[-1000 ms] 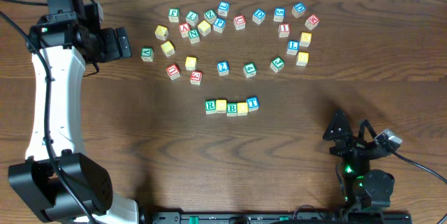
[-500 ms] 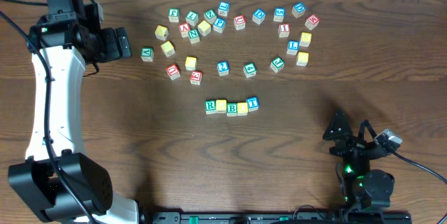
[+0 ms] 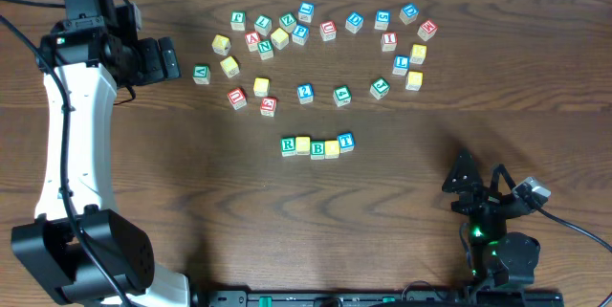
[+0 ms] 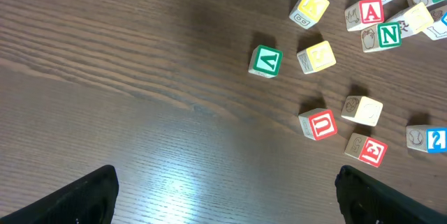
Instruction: Spell out ROBOT
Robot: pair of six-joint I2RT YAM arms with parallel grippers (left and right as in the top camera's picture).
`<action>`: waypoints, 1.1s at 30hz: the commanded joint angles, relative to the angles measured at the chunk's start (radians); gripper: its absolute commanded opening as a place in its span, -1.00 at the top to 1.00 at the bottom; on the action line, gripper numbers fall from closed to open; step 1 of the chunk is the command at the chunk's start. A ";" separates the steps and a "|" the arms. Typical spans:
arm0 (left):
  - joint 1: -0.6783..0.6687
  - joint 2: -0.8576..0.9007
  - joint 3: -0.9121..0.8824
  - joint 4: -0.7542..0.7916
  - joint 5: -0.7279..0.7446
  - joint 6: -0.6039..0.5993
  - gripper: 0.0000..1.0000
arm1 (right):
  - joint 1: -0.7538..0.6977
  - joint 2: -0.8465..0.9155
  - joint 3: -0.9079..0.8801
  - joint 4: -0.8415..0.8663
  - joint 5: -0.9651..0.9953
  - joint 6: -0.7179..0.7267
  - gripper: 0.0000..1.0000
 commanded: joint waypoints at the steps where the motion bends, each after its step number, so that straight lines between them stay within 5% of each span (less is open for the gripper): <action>1: 0.003 -0.022 0.021 -0.002 0.009 0.003 -0.95 | -0.002 -0.010 -0.003 -0.002 0.005 0.003 -0.99; 7: 0.003 -0.050 0.008 0.010 0.009 0.003 -0.96 | -0.002 -0.010 -0.003 -0.003 0.005 0.003 -0.99; 11: 0.003 -0.128 -0.087 0.150 0.009 0.003 -0.96 | -0.002 -0.010 -0.003 -0.002 0.005 0.003 -0.99; 23: 0.002 -0.742 -0.870 0.895 0.010 0.003 -0.96 | -0.002 -0.010 -0.003 -0.002 0.005 0.003 -0.98; 33: -0.066 -1.233 -1.268 1.139 0.010 0.003 -0.96 | -0.002 -0.010 -0.003 -0.003 0.005 0.003 -0.98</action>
